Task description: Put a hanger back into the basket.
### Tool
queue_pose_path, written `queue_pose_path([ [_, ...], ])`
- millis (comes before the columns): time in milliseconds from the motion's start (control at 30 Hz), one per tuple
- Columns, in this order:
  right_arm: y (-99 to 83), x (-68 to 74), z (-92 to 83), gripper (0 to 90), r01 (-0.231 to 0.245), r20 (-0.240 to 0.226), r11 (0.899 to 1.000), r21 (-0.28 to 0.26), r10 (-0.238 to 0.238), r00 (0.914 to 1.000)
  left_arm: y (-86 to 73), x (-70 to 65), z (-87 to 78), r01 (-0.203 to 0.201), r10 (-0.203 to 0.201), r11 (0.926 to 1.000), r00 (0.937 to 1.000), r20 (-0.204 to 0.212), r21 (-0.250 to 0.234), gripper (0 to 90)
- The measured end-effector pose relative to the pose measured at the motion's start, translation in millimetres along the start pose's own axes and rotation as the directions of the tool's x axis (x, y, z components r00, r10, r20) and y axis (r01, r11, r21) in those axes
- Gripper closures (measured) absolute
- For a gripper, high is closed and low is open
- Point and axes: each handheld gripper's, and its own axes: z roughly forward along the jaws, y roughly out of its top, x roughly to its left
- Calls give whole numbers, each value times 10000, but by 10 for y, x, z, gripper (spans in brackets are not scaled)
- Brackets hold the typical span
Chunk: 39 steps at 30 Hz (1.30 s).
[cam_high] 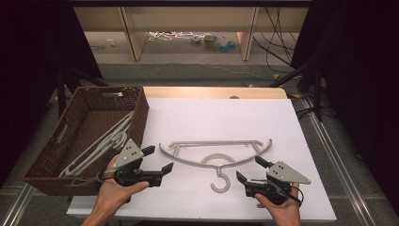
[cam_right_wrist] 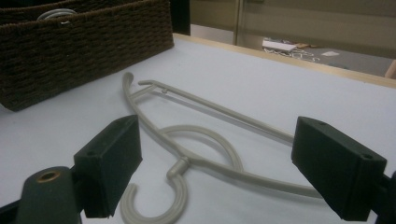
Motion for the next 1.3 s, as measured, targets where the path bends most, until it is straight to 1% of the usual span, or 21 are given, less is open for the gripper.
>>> queue_pose_path([
  [67,8,-3,-19,169,59,51,9999,90,-59,10000,-11,-6,24,-46,46,10000,10000,-17,-61,175],
  [100,9,-5,-22,169,62,75,10000,36,-62,10000,-49,-21,77,1,-3,9994,10000,-60,-350,176],
  [133,9,-5,-22,169,62,75,10000,36,-62,10000,-49,-21,77,1,-3,9994,10000,-60,-350,176],
  [167,14,-8,-23,168,27,-47,9999,-97,-27,10000,-98,-21,109,187,-192,9975,9998,-67,-684,183],
  [233,22,-7,-43,168,55,12,9999,-104,-55,10000,-157,-22,142,264,-266,9965,9996,-14,-788,183],
  [467,12,-21,-32,162,66,-30,9997,-216,-67,10000,-284,-7,244,133,-117,9961,9998,189,-873,172],
  [533,17,-32,-36,160,59,-93,9998,-183,-61,9999,-324,-19,275,97,-76,9967,9996,261,-809,169],
  [567,11,-32,-20,159,18,-119,9992,-402,-23,9999,-351,-25,298,-63,87,9969,9995,312,-781,169],
  [633,8,-33,-20,159,30,-114,9994,-345,-34,9999,-364,-28,313,-38,66,9970,9994,351,-771,166],
  [667,9,-29,-29,158,40,-71,9997,-230,-41,10000,-389,-39,349,95,-62,9971,9990,440,-750,162],
  [700,8,-26,-29,158,40,-77,9997,-227,-42,10000,-397,-35,359,-55,87,9975,9989,453,-701,160],
  [800,7,-19,-27,158,19,-146,9996,-290,-23,9999,-419,-44,385,-157,186,9977,9988,442,-652,160],
  [867,9,-13,-32,158,67,-119,9998,-184,-69,9999,-429,-56,407,-283,308,9985,9981,526,-475,171],
  [900,5,-1,-15,158,43,-250,9997,-240,-49,9997,-429,-72,456,-462,475,9988,9960,762,-189,179],
  [967,7,4,-32,158,91,-182,10000,-28,-91,9998,-427,-81,477,-608,609,9981,9949,810,-39,174],
  [1033,2,11,-18,158,-19,-337,9998,-193,13,9994,-422,-104,530,-691,670,9974,9932,950,195,166],
  [1100,4,9,-29,158,-82,-222,10000,15,83,9997,-411,-119,575,-877,839,9956,9910,1042,330,165],
  [1200,6,12,-24,158,-88,-241,10000,34,89,9997,-377,-154,692,-1201,1095,9886,9875,1130,913,169],
  [1233,6,11,-20,159,-84,-245,10000,29,84,9997,-358,-165,776,-1461,1273,9778,9836,1278,1505,170],
  [1267,5,7,-17,159,-64,-253,10000,68,65,9997,-358,-165,776,-1461,1273,9778,9836,1278,1505,175],
  [1300,-2,11,4,159,-159,-368,9998,-110,155,9992,-349,-168,873,-2134,1875,9475,9740,1271,2380,182],
])
